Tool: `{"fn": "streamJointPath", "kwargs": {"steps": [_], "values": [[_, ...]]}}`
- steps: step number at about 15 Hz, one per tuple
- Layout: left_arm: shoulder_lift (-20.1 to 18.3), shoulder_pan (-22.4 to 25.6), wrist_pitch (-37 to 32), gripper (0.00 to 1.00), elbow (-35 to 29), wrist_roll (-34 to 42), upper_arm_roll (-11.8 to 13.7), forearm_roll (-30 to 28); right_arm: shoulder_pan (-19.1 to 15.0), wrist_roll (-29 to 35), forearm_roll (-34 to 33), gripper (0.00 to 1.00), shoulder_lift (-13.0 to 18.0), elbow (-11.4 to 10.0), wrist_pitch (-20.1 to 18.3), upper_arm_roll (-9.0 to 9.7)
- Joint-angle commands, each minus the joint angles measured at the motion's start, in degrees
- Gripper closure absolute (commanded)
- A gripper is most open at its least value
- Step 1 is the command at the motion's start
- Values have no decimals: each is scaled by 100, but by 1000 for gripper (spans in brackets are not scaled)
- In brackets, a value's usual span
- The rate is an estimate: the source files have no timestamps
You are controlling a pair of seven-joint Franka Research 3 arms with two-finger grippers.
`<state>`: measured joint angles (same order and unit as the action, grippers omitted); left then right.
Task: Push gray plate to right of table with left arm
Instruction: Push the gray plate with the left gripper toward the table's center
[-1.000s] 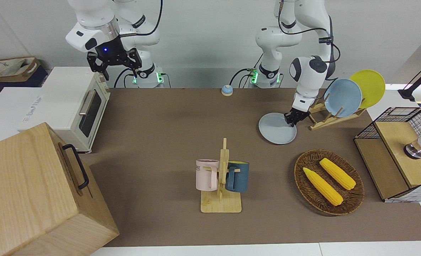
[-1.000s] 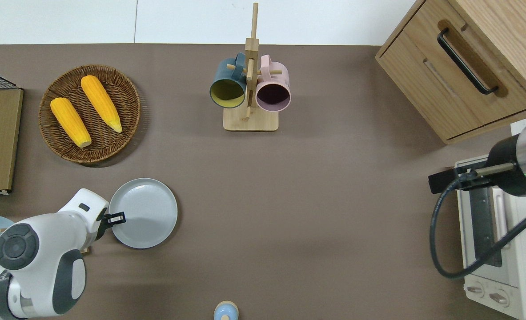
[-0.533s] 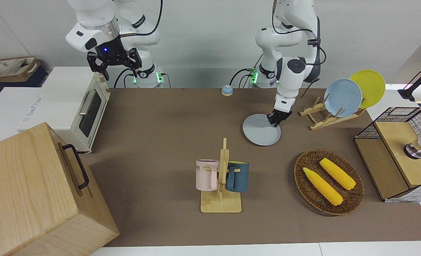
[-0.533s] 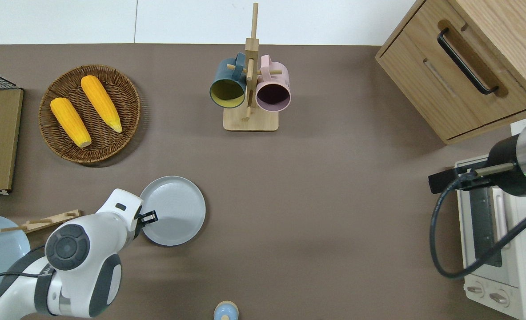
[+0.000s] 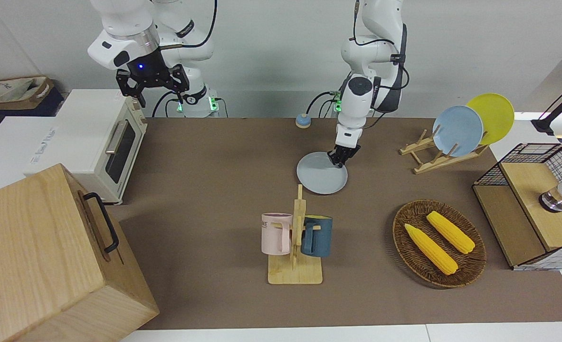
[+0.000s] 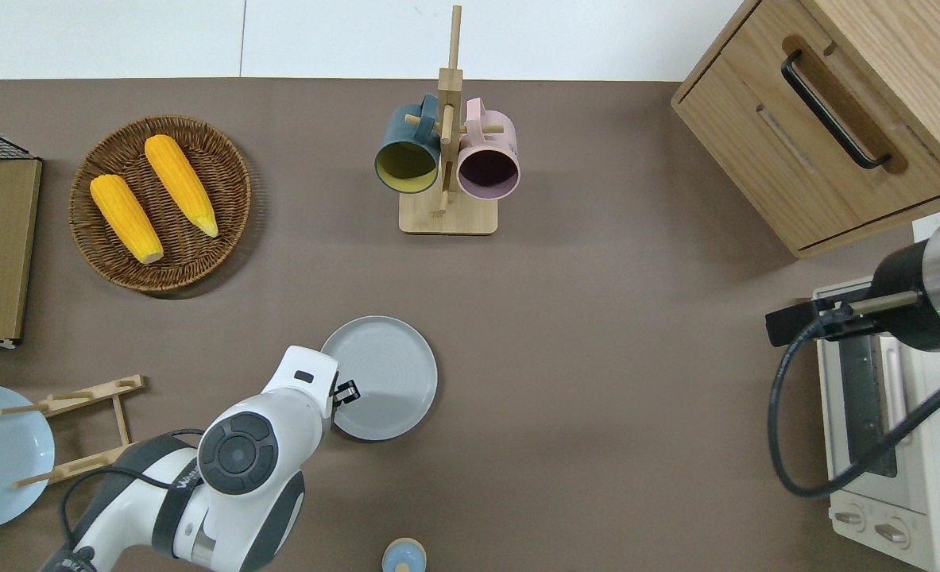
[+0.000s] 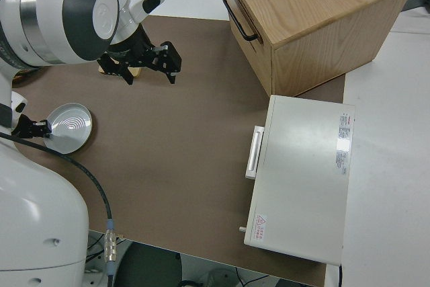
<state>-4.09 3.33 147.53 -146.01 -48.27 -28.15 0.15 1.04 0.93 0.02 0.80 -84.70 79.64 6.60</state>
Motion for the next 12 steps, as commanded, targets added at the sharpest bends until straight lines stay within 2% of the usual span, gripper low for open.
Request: {"fn": "streamJointPath", "kwargs": {"steps": [1, 3, 5, 12], "values": [[408, -17, -163, 1000, 310, -656, -365, 134, -113, 74, 24, 17, 17, 50, -89, 87], [496, -104, -163, 1000, 406, -946, -489, 134, -113, 74, 25, 17, 17, 50, -89, 96], [645, -358, -172, 1000, 538, -1297, -489, 161, -113, 74, 25, 17, 17, 50, -89, 87], [1331, -992, -181, 1000, 1162, -2888, -489, 977, -113, 74, 33, 17, 17, 50, -89, 96]]}}
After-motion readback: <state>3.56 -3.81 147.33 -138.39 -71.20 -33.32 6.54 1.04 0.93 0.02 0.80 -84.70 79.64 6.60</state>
